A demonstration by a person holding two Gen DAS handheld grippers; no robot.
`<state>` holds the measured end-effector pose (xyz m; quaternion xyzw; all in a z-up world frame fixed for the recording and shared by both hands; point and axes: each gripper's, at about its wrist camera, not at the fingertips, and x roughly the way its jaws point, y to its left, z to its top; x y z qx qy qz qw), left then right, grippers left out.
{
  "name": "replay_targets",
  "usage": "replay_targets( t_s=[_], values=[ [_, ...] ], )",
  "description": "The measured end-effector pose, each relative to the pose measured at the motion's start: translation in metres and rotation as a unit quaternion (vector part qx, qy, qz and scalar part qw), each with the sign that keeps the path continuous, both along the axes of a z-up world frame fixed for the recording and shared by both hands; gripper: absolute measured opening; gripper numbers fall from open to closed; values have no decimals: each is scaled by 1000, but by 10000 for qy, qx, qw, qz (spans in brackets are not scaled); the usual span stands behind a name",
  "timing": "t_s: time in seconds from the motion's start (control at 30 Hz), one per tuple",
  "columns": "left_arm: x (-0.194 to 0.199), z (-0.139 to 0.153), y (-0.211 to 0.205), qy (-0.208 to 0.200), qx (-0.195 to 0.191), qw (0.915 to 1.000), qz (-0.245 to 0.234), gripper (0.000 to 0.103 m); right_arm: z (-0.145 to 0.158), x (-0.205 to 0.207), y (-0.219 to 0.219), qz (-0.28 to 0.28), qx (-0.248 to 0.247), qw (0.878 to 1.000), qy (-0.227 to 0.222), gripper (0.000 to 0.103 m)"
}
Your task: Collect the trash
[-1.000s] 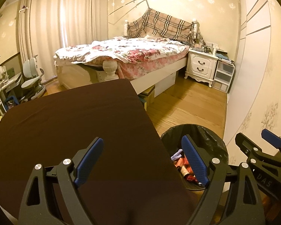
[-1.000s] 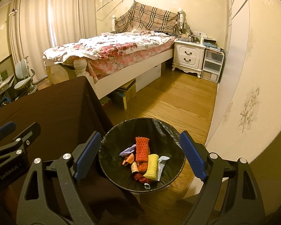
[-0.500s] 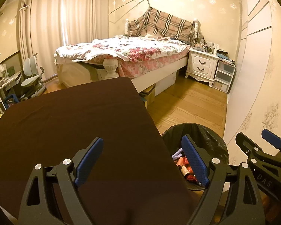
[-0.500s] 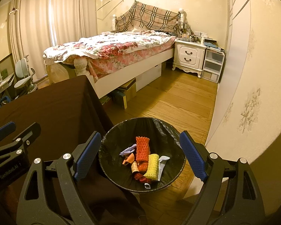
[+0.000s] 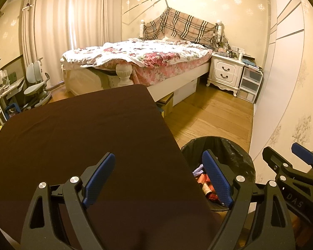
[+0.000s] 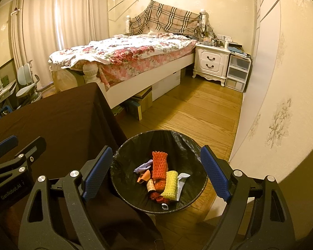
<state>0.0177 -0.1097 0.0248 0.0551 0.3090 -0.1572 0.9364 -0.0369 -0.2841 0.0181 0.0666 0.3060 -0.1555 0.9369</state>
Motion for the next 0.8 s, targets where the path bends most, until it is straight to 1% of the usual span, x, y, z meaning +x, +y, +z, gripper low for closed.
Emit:
replay_targets(
  t_s=[0.8],
  values=[
    [2, 1, 2, 29, -15, 10000, 2, 85, 1, 1, 0, -2, -6, 10000, 6, 84]
  ],
)
